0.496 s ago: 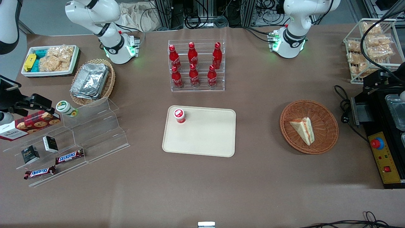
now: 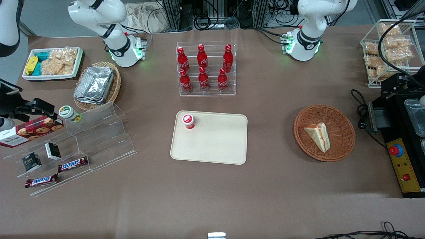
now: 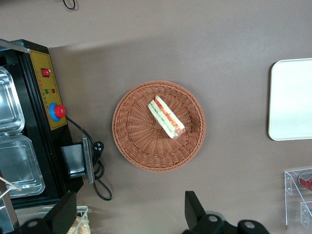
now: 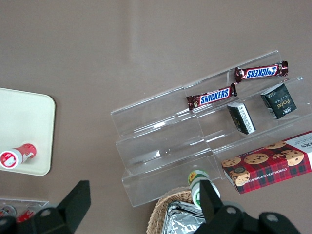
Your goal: Place sandwich from basket to tray
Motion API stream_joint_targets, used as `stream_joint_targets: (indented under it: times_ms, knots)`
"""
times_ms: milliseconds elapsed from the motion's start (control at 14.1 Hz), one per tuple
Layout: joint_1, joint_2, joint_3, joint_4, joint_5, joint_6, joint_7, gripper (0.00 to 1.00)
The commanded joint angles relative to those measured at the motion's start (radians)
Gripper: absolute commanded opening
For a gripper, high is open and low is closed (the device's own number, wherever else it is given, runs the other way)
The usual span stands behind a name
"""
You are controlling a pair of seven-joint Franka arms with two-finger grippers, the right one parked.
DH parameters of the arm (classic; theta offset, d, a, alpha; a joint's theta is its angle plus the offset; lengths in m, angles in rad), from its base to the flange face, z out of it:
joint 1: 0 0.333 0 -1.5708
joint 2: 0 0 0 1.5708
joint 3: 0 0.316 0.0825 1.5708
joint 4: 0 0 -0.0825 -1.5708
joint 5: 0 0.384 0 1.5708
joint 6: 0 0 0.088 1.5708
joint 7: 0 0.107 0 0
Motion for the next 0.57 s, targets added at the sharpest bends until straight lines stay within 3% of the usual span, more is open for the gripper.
stream_joint_targets:
  times_ms: [0, 496]
  knots:
    - [-0.003, 0.011, -0.005, 0.022, 0.001, -0.014, -0.012, 1.00]
    - [0.009, 0.103, 0.000, -0.059, -0.010, 0.028, -0.067, 1.00]
